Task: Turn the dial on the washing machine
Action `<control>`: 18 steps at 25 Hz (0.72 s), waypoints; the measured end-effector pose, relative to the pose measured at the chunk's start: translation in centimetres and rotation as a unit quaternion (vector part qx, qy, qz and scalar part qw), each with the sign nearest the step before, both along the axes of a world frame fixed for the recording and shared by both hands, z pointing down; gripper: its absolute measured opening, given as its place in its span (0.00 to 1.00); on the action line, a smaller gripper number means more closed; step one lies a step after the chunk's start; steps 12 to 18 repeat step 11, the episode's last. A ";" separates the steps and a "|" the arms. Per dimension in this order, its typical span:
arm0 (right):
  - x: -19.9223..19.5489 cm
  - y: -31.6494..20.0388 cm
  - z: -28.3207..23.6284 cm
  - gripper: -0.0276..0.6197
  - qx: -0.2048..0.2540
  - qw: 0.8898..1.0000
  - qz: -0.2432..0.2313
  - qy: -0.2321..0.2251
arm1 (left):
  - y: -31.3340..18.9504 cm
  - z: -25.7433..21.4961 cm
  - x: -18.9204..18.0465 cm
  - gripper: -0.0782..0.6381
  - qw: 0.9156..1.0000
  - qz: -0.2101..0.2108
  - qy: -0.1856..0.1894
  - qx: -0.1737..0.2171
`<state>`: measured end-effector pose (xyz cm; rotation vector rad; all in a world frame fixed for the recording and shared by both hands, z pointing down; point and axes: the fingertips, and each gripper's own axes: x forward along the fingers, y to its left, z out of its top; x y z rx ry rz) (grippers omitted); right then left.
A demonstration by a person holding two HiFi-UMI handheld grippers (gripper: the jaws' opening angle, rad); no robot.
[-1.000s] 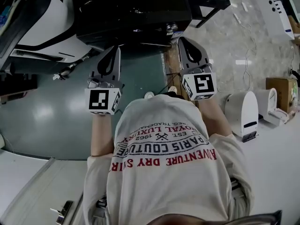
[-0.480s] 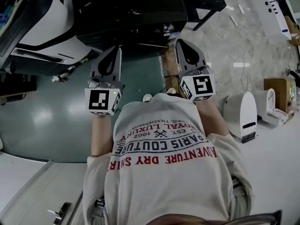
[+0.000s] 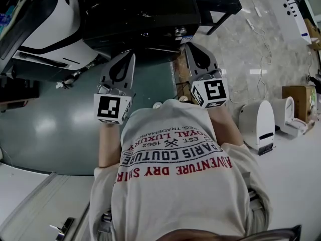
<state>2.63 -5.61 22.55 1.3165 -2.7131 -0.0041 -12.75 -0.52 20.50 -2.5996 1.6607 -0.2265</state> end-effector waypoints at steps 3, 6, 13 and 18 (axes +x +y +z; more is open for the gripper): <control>-0.3 -0.1 -0.1 0.09 0.002 1.000 -0.004 -0.001 | -0.3 -0.1 -0.2 0.13 1.000 -0.002 0.006 0.000; -0.5 -0.4 -0.2 0.09 0.003 1.000 -0.004 -0.001 | -0.5 -0.3 -0.4 0.13 1.000 -0.002 0.006 0.000; -0.9 -0.9 -0.3 0.09 0.003 1.000 -0.003 -0.003 | -1.0 -0.6 -1.0 0.13 1.000 -0.002 0.015 0.000; -0.9 -0.9 -0.3 0.09 0.003 1.000 -0.003 -0.003 | -1.0 -0.6 -1.0 0.13 1.000 -0.002 0.015 0.000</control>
